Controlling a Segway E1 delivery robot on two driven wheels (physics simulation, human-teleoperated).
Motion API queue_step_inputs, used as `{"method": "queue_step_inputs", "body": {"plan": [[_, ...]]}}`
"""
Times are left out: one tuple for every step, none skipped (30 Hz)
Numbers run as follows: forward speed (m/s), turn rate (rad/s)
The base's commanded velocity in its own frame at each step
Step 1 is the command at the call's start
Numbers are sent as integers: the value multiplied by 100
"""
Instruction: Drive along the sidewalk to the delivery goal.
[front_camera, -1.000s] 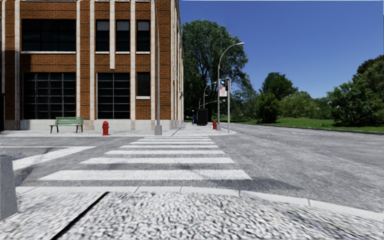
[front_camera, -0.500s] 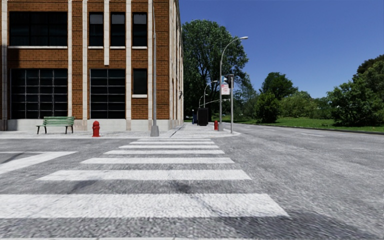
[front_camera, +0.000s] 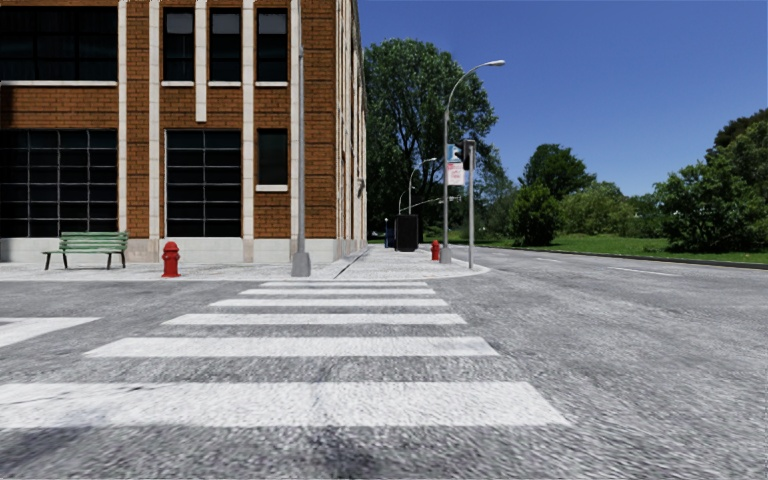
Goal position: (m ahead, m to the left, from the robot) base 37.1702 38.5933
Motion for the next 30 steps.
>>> {"method": "queue_step_inputs", "body": {"plan": [[151, 0], [151, 0], [151, 0], [151, 0], [151, 0], [151, 0], [152, 0], [152, 0], [152, 0], [152, 0], [153, 0], [154, 0], [154, 0], [157, 0], [162, 0], [163, 0], [163, 0], [164, 0], [164, 0], [165, 0], [165, 0], [165, 0], [165, 0], [165, 0], [165, 0], [166, 0], [166, 0], [166, 0], [167, 0], [169, 0]]}}
